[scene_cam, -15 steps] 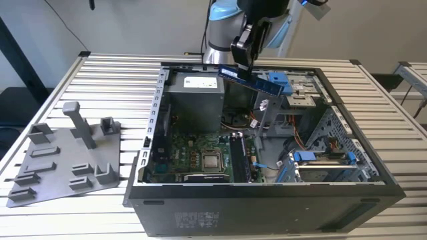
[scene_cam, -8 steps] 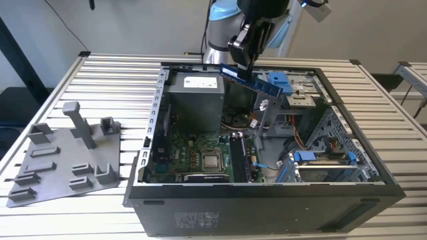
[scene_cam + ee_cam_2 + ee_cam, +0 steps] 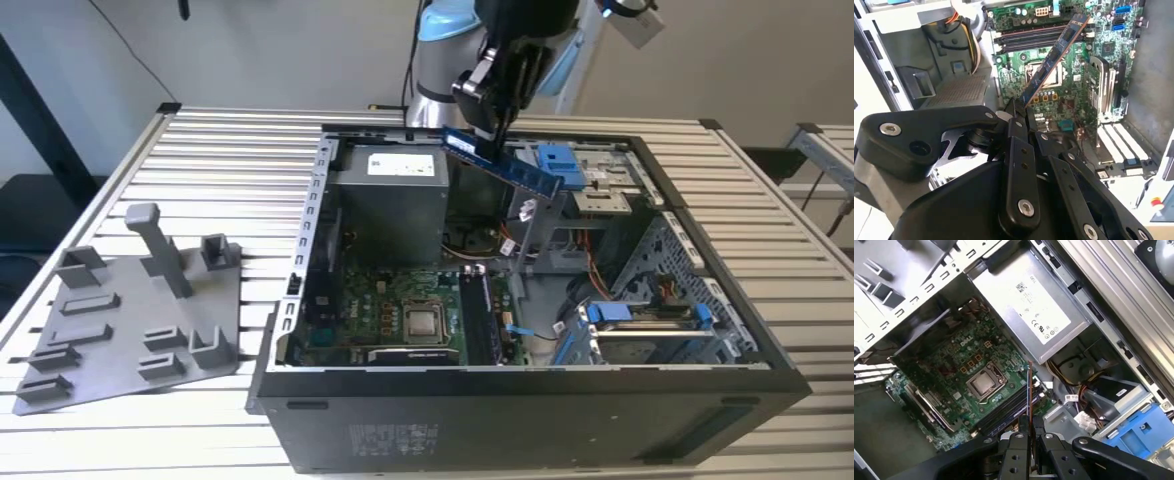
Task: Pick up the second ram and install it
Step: 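Insert the second ram into the second slot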
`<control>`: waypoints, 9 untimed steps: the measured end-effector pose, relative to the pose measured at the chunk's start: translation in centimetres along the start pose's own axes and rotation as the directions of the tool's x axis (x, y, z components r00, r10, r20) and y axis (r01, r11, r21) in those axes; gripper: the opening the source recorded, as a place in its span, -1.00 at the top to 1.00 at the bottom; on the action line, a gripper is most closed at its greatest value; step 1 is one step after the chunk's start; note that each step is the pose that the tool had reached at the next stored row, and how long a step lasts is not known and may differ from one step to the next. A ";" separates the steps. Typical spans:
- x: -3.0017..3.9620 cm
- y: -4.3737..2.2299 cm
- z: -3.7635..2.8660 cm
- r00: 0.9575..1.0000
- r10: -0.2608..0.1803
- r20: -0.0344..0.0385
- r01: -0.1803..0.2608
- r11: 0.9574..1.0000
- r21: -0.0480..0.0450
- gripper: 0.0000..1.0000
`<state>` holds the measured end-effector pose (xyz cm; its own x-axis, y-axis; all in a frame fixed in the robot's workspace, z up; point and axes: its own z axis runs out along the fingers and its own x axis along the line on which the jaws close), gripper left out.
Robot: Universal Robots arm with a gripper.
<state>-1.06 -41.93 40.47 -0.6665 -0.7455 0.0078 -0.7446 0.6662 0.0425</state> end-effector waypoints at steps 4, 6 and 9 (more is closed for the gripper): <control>0.01 -0.02 0.03 0.999 0.036 0.001 -0.036 0.999 0.000 0.72; 0.02 -0.03 0.04 0.999 0.053 0.002 -0.053 0.999 0.000 0.72; 0.03 -0.04 0.06 0.997 0.080 0.003 -0.080 0.997 -0.001 0.72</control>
<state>-1.05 -41.97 40.40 -0.7241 -0.6896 0.0079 -0.6888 0.7237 0.0425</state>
